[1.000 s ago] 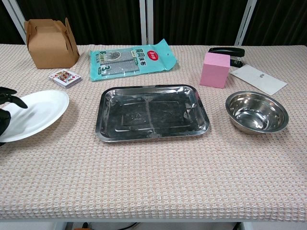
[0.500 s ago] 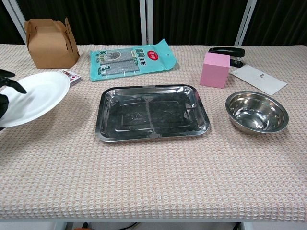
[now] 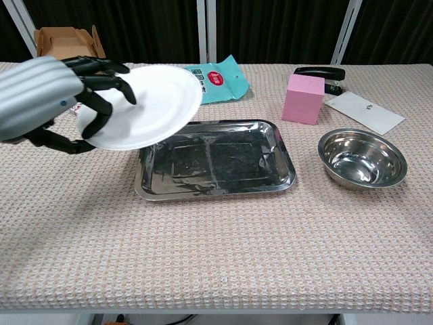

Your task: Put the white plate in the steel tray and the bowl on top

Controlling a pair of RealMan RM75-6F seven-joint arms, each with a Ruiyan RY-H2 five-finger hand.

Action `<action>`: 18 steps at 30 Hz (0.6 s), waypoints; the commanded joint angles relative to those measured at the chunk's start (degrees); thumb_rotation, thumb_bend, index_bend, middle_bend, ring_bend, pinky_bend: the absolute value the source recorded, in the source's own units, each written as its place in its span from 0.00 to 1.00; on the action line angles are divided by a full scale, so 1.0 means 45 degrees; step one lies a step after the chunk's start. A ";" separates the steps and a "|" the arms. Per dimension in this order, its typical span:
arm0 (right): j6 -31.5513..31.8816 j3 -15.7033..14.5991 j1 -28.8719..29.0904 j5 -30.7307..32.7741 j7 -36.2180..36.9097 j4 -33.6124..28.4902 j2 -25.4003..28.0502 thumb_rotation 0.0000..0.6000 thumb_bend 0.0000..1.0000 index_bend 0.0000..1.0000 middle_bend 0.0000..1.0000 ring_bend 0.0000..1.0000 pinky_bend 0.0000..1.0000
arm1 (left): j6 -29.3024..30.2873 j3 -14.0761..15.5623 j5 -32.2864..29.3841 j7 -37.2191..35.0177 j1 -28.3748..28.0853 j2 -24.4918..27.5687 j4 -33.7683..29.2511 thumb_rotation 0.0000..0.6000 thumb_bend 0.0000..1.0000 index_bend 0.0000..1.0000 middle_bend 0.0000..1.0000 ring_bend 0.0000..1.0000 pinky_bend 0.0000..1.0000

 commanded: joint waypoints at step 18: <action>-0.0196 0.0072 -0.0044 0.0384 0.0650 0.0653 -0.0095 0.95 0.35 0.00 0.00 0.00 0.00 | -0.3764 -0.0288 -0.0612 0.0236 -0.2741 -0.1788 0.1054 1.00 0.37 0.74 0.30 0.12 0.18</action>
